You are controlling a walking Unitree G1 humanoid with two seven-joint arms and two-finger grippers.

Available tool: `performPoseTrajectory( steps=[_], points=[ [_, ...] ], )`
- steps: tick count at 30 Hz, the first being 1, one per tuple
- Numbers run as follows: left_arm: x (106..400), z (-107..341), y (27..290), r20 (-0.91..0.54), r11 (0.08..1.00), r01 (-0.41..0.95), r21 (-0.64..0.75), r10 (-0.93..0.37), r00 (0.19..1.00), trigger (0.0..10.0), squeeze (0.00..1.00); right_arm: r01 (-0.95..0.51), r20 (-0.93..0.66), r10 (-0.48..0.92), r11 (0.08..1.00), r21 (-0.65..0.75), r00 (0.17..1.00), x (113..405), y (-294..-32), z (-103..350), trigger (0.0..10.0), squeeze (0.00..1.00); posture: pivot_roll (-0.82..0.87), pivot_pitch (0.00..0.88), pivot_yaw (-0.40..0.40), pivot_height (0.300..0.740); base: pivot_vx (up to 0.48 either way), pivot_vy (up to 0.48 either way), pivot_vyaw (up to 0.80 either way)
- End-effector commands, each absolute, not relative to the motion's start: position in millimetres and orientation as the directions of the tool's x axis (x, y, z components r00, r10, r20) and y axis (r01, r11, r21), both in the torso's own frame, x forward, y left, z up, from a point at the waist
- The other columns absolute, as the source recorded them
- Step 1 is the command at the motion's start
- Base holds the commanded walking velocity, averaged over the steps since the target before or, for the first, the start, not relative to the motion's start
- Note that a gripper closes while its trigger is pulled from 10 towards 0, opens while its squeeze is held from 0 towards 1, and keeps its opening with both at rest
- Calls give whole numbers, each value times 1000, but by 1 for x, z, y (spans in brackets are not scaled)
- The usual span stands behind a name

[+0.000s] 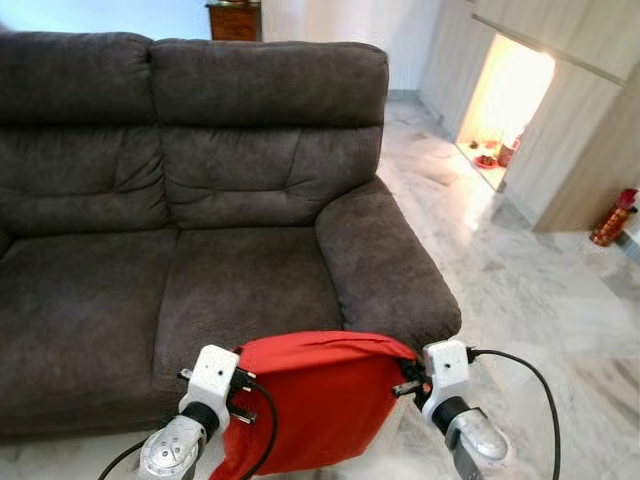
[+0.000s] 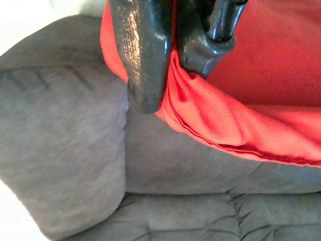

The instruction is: Move the pillow to the sofa from floor

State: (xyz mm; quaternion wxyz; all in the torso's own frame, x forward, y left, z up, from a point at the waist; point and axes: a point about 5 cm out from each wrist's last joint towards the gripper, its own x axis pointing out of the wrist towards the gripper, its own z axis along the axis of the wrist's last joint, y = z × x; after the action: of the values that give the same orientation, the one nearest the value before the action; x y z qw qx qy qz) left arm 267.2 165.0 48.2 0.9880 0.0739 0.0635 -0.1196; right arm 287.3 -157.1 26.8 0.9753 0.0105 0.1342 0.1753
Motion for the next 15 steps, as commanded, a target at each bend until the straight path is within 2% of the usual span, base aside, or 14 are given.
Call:
performPoseTrajectory(
  steps=[1,12,15],
  points=[
    [275,73,168,-25,973,198,122,-197,980,10000,0,-302,-243,306,952,55,920,288,-169,30,10000,0,56,41,-10,740,0,0,0],
    [275,74,167,-19,972,178,154,-177,984,10000,0,-288,-224,290,957,43,930,291,-171,34,10000,0,49,34,0,740,0,0,0],
    [275,74,171,-13,979,107,176,-106,994,10000,0,-304,-227,297,953,3,927,291,-171,34,10000,0,38,24,9,740,0,0,0]
  ],
)
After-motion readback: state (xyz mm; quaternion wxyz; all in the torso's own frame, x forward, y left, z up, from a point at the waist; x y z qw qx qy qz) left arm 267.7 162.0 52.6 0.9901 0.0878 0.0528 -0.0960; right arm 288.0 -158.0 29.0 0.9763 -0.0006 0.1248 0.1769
